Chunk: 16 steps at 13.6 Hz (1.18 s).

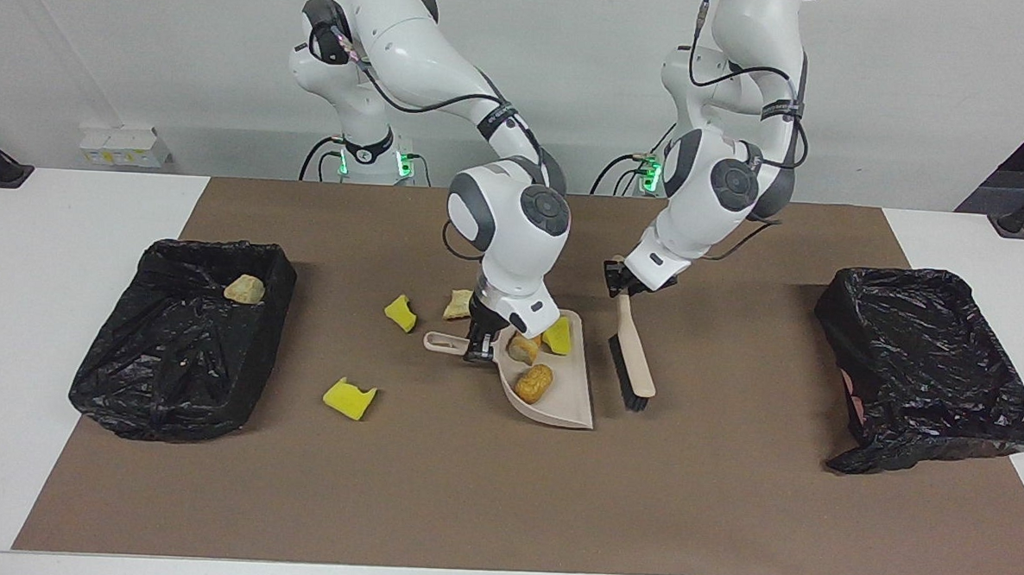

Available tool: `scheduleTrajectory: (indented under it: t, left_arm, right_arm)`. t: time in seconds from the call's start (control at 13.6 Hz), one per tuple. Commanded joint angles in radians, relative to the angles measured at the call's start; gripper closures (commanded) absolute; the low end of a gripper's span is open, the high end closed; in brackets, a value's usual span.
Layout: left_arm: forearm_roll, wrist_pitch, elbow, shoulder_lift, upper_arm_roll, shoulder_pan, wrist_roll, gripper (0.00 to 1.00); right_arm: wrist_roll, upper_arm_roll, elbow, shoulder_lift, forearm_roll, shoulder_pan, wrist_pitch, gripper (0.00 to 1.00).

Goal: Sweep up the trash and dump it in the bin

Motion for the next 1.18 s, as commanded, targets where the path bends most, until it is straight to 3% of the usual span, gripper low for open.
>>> scheduleTrajectory:
  t: [0.0,0.37,0.59,0.96,1.1]
  left_arm:
    - [0.062,-0.036,0.008,-0.020,0.001,0.011,-0.110,1.00]
    - [0.099,-0.128,-0.007,-0.065,-0.012,-0.012,-0.244,1.00]
    - [0.099,-0.146,-0.062,-0.108,-0.013,-0.093,-0.340,1.00]
    - [0.098,-0.022,-0.369,-0.318,-0.018,-0.272,-0.407,1.00]
    - [0.096,-0.014,-0.443,-0.367,-0.018,-0.335,-0.411,1.00]
  right_arm:
    - [-0.033,0.015,-0.094,-0.133,0.055,-0.086,0.025,1.00]
    - [-0.132,0.013,-0.269,-0.362,0.063,-0.258,0.043,1.00]
    - [-0.133,0.013,-0.344,-0.456,0.073,-0.384,0.036,1.00]
    - [-0.340,0.012,-0.360,-0.497,0.116,-0.617,0.027,1.00]
    - [-0.441,0.010,-0.361,-0.499,0.138,-0.703,0.025,1.00]
